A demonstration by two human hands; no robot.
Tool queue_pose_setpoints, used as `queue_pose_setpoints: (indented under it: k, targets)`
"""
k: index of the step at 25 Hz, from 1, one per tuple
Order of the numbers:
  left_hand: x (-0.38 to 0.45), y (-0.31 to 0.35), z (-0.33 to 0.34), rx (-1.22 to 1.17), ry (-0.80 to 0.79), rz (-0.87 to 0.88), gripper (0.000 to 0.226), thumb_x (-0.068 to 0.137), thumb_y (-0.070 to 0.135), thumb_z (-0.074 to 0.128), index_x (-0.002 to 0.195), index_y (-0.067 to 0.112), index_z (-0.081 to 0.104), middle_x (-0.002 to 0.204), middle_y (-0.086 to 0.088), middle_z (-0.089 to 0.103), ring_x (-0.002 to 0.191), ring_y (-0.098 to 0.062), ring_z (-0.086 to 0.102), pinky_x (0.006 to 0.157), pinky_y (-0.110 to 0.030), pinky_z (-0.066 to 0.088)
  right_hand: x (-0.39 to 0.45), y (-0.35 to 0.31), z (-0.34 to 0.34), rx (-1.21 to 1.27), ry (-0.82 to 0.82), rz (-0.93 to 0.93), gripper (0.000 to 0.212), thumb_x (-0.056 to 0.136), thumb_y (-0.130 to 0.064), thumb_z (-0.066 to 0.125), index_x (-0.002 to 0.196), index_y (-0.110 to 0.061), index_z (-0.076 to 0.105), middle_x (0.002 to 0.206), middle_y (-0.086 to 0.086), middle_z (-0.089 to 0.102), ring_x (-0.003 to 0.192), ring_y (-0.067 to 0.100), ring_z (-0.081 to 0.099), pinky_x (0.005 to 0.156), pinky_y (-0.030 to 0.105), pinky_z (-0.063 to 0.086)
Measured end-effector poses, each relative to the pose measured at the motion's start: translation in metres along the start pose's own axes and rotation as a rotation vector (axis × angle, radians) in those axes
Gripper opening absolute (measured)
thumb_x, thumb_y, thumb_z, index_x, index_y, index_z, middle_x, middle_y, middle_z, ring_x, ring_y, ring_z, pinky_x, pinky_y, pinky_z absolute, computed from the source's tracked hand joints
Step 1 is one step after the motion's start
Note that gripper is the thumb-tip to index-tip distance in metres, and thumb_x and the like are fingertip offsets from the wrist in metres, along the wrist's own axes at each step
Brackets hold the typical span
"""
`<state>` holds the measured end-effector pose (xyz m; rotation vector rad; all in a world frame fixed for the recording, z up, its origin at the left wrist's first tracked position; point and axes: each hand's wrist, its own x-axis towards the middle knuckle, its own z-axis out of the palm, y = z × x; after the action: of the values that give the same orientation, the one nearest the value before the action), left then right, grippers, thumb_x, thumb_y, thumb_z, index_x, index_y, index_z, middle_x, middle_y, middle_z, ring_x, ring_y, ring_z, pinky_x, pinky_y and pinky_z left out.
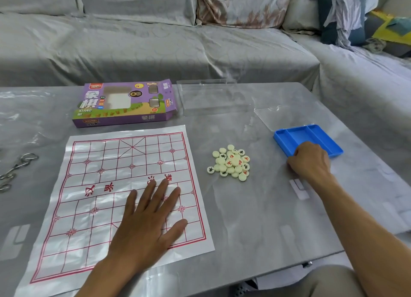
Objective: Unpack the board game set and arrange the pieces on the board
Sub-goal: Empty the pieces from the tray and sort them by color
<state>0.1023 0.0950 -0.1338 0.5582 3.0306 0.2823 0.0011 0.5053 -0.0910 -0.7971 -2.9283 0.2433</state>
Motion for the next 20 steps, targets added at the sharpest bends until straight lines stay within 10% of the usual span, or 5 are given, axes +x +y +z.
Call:
queue_pose_setpoints:
  k: [20]
  targets:
    - [0.004, 0.0, 0.004, 0.104, 0.041, 0.044, 0.068, 0.091, 0.072, 0.026, 0.148, 0.036, 0.033, 0.158, 0.003, 0.025, 0.144, -0.026, 0.027, 0.108, -0.048, 0.019, 0.084, -0.066, 0.025, 0.124, 0.125, -0.191, 0.015, 0.09, -0.005, 0.052, 0.09, 0.001, 0.066, 0.091, 0.015, 0.063, 0.086, 0.03, 0.055, 0.075, 0.046, 0.052]
